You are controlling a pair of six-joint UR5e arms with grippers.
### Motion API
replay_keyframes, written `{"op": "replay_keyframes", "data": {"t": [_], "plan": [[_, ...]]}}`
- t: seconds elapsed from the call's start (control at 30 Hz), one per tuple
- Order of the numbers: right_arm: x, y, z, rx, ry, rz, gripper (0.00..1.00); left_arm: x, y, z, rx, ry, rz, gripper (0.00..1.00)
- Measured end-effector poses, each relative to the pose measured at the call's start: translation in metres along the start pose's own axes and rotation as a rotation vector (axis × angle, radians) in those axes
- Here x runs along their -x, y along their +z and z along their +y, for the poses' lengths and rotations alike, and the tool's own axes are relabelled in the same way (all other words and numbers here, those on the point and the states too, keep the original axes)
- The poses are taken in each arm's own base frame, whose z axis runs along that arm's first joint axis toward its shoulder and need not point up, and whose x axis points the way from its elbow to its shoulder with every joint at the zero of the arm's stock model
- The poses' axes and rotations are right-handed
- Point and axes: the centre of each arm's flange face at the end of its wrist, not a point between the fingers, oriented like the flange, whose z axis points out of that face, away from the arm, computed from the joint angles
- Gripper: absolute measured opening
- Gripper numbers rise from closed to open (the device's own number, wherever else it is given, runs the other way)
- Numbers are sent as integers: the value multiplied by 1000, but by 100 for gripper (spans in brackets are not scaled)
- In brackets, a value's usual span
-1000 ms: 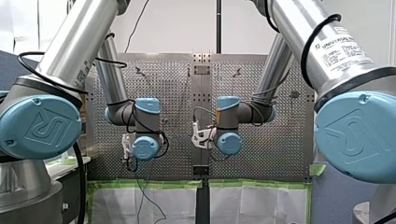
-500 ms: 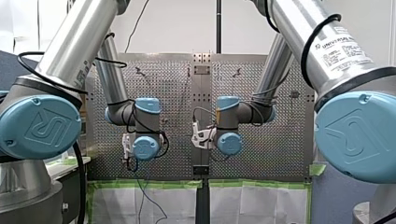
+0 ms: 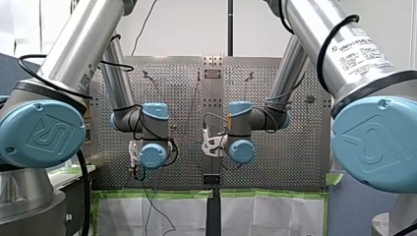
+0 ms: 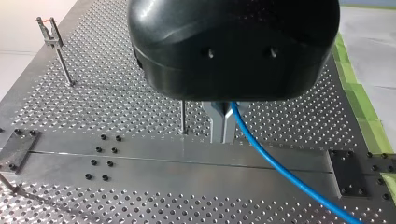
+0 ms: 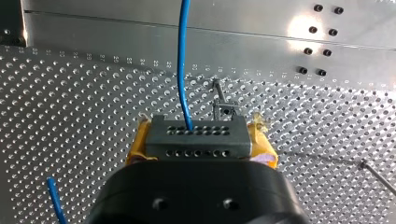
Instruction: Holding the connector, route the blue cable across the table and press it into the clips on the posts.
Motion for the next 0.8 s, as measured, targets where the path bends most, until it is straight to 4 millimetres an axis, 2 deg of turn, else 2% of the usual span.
{"op": "replay_keyframes", "data": {"t": [0.23, 0.5, 0.8], "plan": [[8, 2, -10, -7, -14, -26, 0, 0, 0, 0, 0, 0, 0, 0], [16, 17, -17, -13, -27, -69, 0, 0, 0, 0, 0, 0, 0, 0], [23, 11, -16, -21, -50, -149, 0, 0, 0, 0, 0, 0, 0, 0]]}}
